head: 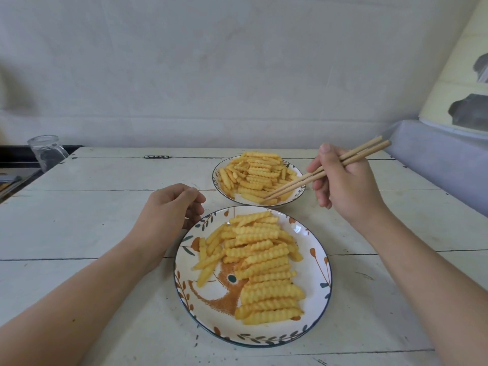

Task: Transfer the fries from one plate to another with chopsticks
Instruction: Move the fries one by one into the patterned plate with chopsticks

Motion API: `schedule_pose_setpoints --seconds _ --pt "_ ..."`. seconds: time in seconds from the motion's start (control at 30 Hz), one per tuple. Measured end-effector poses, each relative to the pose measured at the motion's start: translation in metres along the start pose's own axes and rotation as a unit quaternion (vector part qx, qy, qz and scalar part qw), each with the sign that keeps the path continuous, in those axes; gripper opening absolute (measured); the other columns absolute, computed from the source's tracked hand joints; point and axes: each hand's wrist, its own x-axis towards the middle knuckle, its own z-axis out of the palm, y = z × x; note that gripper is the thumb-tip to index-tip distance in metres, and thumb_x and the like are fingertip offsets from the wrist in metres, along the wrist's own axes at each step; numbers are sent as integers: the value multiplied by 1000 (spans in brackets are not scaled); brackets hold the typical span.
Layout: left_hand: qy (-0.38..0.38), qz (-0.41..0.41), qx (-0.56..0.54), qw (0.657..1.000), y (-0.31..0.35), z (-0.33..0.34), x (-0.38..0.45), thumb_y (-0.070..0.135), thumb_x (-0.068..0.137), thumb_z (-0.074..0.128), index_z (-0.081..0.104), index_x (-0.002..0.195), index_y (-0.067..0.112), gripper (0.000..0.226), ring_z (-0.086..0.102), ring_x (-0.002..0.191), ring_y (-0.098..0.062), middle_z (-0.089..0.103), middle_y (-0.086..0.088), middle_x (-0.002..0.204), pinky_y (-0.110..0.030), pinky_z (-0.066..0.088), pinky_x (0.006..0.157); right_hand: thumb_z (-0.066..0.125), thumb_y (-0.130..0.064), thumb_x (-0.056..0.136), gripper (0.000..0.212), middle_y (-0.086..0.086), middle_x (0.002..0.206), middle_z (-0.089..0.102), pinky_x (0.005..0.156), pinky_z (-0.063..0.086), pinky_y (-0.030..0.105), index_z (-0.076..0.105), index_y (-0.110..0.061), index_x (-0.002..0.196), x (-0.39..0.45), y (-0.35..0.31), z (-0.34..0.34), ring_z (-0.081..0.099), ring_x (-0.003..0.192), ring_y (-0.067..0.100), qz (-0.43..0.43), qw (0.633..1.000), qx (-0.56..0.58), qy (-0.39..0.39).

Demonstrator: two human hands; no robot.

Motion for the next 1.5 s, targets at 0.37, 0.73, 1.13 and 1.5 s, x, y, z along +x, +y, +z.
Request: schedule_pose_setpoints --seconds 0.37,0.73,1.13,1.5 --pt "1 1 4 1000 1 0 -1 16 104 52 72 89 3 28 61 70 -17 66 1 66 -35 52 73 39 -43 103 59 11 53 40 38 26 16 62 -17 55 -3 -45 -31 31 39 20 10 979 189 -68" --pt "2 0 7 1000 1 0 -1 16 104 52 72 89 4 28 61 72 -19 67 -1 69 -36 53 75 66 -46 83 40 18 52 37 37 23 16 65 -16 56 -7 -49 -34 31 38 21 -22 984 114 -132" --pt "4 5 14 1000 0 0 -2 14 103 52 73 86 5 28 61 72 -19 67 1 66 -35 52 75 46 -32 106 43 5 55 47 39 31 21 61 -11 73 7 -15 -24 41 43 9 -32 992 -10 118" --pt "4 11 21 1000 1 1 -2 14 102 53 73 85 7 28 61 71 -18 68 0 68 -33 52 73 48 -28 105 38 -8 52 53 39 37 22 62 -7 76 -8 -1 9 46 42 6 -46 998 -36 -1"
